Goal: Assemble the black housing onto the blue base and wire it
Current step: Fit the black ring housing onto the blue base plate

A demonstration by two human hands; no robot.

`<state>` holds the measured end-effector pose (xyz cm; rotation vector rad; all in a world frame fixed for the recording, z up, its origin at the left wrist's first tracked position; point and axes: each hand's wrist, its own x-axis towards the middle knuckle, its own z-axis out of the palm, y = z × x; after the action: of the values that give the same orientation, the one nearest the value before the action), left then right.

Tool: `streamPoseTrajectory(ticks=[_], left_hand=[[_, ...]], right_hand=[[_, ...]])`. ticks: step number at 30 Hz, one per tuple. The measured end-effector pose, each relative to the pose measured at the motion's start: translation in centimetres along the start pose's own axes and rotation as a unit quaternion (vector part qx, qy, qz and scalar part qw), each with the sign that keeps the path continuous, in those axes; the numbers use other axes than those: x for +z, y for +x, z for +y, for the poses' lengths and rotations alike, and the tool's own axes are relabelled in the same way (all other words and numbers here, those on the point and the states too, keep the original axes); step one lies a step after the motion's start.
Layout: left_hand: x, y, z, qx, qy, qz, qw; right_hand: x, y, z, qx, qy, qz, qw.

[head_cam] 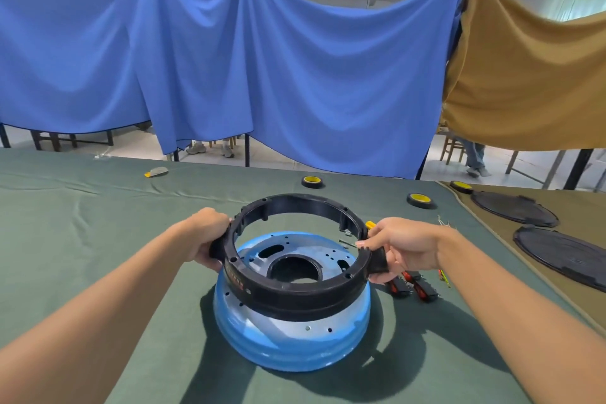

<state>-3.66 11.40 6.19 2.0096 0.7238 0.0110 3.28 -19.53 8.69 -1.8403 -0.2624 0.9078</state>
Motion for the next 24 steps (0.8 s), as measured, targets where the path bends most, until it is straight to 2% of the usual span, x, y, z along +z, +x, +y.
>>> streamPoseTrajectory(ticks=[5, 12, 17, 24], left_hand=[[-0.2, 2.3, -0.5, 0.014, -0.091, 0.074, 0.993], [-0.1, 6.8, -1.9, -0.001, -0.188, 0.161, 0.969], [0.8, 9.5, -1.9, -0.032, -0.246, 0.16, 0.956], [2.5, 11.4, -0.9, -0.028, -0.322, 0.123, 0.938]], right_hand=[[0.6, 2.1, -0.3, -0.027, 0.02, 0.02, 0.999], [1.3, 6.3, -0.2, -0.074, 0.027, 0.102, 0.992], [1.0, 8.5, 0.2, -0.094, 0.015, 0.15, 0.984], [0.5, 10.1, 0.8, -0.077, 0.001, 0.162, 0.984]])
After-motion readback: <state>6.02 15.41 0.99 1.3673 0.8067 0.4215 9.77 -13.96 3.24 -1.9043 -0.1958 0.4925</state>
